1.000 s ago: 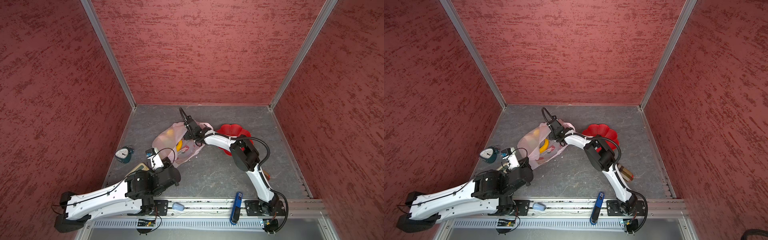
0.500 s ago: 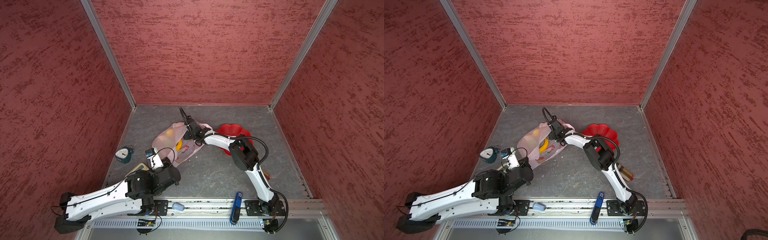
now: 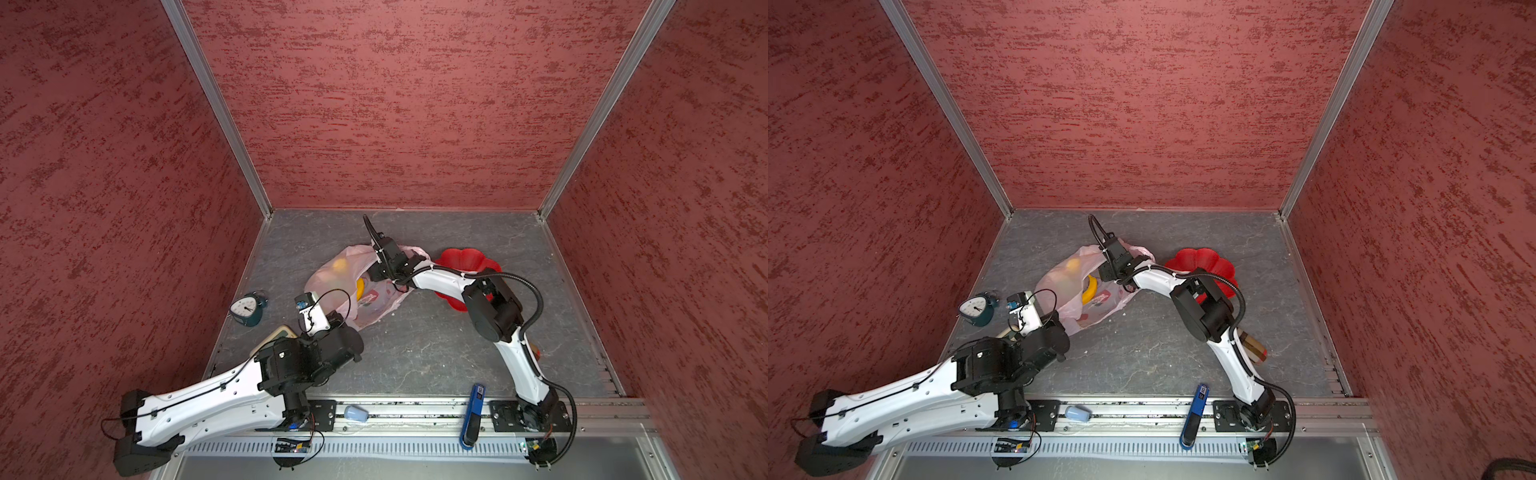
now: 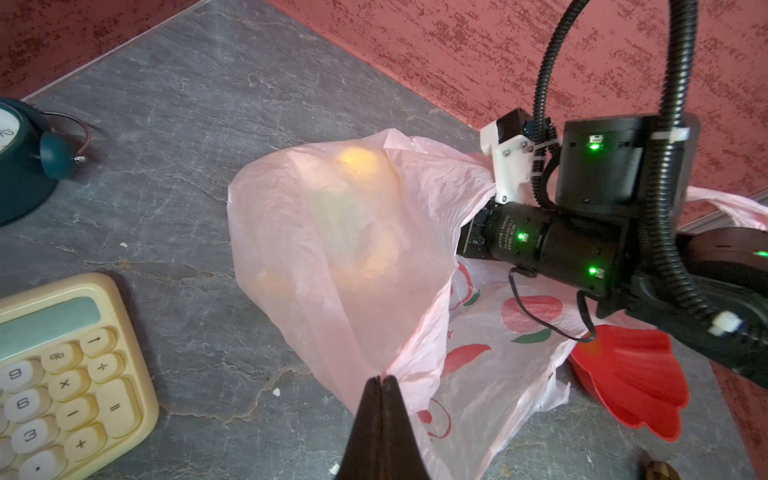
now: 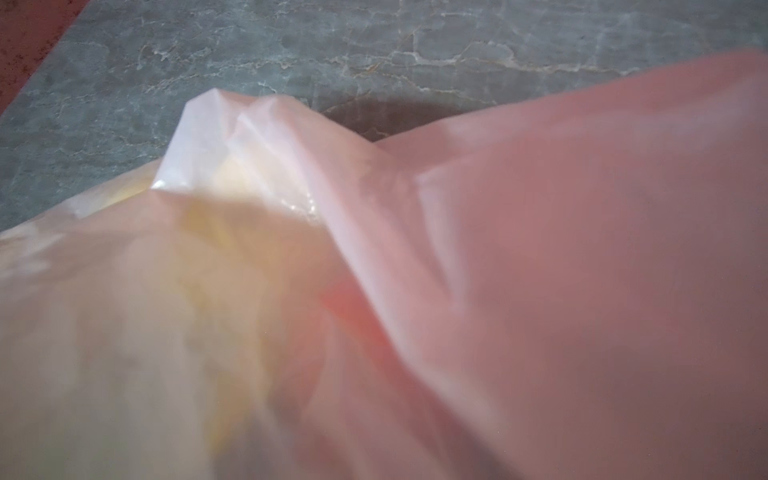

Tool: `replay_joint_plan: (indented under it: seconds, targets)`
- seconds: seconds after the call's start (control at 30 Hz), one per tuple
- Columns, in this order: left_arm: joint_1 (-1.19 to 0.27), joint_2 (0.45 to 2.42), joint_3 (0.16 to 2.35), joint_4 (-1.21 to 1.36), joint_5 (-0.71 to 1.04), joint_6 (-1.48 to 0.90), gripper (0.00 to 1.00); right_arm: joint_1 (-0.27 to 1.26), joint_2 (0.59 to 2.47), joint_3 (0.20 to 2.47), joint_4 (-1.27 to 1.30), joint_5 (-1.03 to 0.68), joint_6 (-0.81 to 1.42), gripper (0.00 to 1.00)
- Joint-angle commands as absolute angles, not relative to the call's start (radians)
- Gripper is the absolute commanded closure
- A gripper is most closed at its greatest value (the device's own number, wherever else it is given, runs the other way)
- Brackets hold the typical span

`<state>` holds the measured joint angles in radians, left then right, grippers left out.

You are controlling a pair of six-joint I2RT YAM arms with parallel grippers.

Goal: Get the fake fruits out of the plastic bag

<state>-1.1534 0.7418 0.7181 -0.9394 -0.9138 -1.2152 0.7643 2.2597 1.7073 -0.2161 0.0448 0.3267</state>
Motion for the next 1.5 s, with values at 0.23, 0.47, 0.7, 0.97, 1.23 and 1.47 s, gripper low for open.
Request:
replay_joint_plan:
  seconds: [0.23, 0.47, 0.7, 0.97, 1.23, 1.47]
  targets:
    - [-1.121, 0.782, 0.757, -0.858, -0.945, -1.12, 0.96, 0.8, 2.074, 1.625, -0.299, -0.098, 0.272, 0.5]
    - [-1.093, 0.777, 0.777, -0.836, -0.968, -1.072, 0.96, 0.832, 1.993, 1.571, -0.362, -0.12, 0.247, 0.5]
    - [-1.059, 0.773, 0.775, -0.806, -0.945, -1.03, 0.96, 0.865, 1.873, 1.497, -0.409, -0.107, 0.237, 0.51]
    - [-1.055, 0.771, 0.758, -0.796, -0.923, -1.041, 0.96, 0.873, 1.732, 1.45, -0.432, -0.087, 0.243, 0.54]
    - [-1.054, 0.757, 0.744, -0.809, -0.917, -1.062, 0.96, 0.872, 1.599, 1.509, -0.487, -0.011, 0.211, 0.54]
    - [-1.055, 0.748, 0.742, -0.827, -0.913, -1.074, 0.96, 0.838, 1.552, 1.578, -0.535, 0.094, 0.171, 0.56]
